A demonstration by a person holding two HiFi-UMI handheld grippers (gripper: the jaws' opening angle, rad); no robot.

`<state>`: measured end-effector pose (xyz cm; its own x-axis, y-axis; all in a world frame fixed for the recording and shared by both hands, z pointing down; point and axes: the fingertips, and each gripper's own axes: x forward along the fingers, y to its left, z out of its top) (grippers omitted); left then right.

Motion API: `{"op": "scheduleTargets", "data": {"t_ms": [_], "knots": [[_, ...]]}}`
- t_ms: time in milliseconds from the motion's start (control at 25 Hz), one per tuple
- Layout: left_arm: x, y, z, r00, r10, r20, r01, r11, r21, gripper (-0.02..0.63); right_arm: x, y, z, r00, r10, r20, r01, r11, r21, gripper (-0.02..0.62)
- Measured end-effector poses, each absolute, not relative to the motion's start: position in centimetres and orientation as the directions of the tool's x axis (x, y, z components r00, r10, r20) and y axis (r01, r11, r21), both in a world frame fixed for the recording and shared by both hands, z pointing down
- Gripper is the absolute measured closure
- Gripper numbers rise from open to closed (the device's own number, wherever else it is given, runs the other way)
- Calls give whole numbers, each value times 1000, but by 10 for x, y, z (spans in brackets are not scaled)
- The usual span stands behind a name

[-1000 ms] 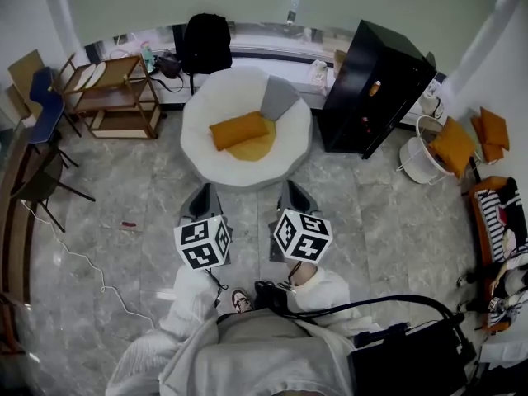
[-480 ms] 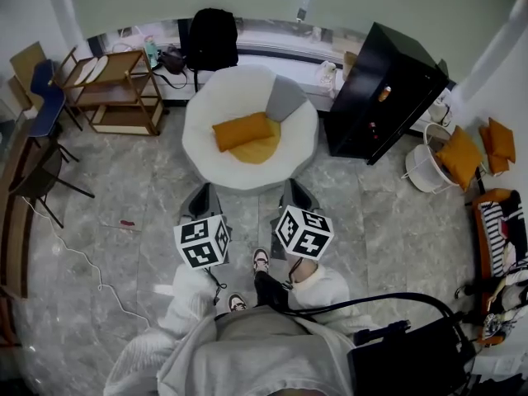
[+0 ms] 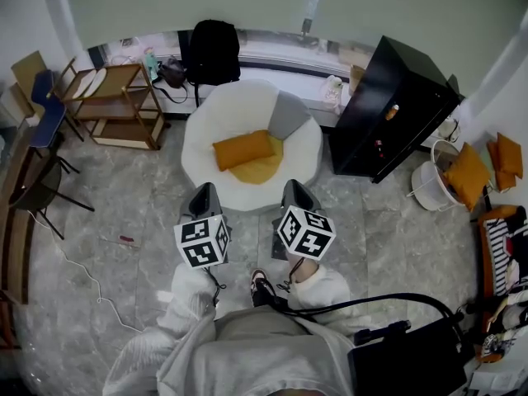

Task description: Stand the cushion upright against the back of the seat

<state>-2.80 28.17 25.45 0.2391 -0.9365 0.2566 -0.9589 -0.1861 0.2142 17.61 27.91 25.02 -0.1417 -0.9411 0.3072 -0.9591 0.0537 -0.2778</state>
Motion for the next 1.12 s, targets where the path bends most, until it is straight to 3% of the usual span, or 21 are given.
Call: {"op": "scheduleTargets", "data": {"t_ms": [560, 1120], "knots": [[18, 188, 261, 217, -930, 295, -970, -173, 169, 611, 228, 176, 270, -181, -922, 343, -942, 62, -331, 532], [16, 149, 270, 168, -936, 310, -983, -135, 128, 611, 244, 133, 303, -186, -899, 396, -919, 16, -395, 532]]}}
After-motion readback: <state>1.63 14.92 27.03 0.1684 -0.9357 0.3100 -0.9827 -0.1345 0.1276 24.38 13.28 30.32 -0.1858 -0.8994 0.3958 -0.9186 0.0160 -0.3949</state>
